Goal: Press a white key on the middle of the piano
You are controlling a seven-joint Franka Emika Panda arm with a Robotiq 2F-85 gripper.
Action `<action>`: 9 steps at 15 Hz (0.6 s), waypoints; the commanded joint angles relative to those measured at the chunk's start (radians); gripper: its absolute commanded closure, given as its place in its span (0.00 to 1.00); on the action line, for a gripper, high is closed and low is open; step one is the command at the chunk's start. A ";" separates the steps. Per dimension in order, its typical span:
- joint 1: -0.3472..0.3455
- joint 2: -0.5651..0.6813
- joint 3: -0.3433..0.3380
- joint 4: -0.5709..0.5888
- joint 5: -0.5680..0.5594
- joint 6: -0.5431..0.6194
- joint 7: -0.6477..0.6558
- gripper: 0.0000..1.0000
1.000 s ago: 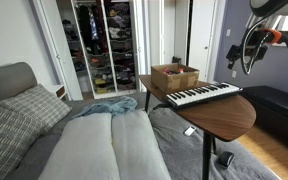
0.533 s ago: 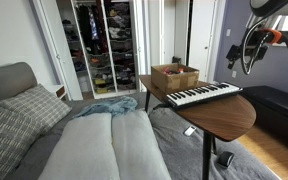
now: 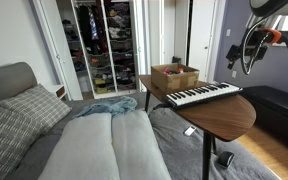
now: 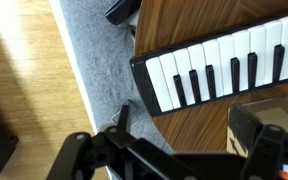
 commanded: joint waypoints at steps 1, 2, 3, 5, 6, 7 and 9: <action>0.018 0.017 0.016 0.008 0.019 -0.016 -0.034 0.00; 0.026 0.024 0.020 0.010 0.021 -0.020 -0.043 0.00; 0.037 0.033 0.023 0.013 0.026 -0.026 -0.055 0.00; 0.054 0.050 0.029 0.018 0.026 -0.039 -0.073 0.00; 0.063 0.060 0.032 0.019 0.026 -0.051 -0.083 0.00; 0.071 0.068 0.034 0.020 0.027 -0.062 -0.093 0.00; 0.088 0.080 0.034 0.022 0.038 -0.086 -0.124 0.26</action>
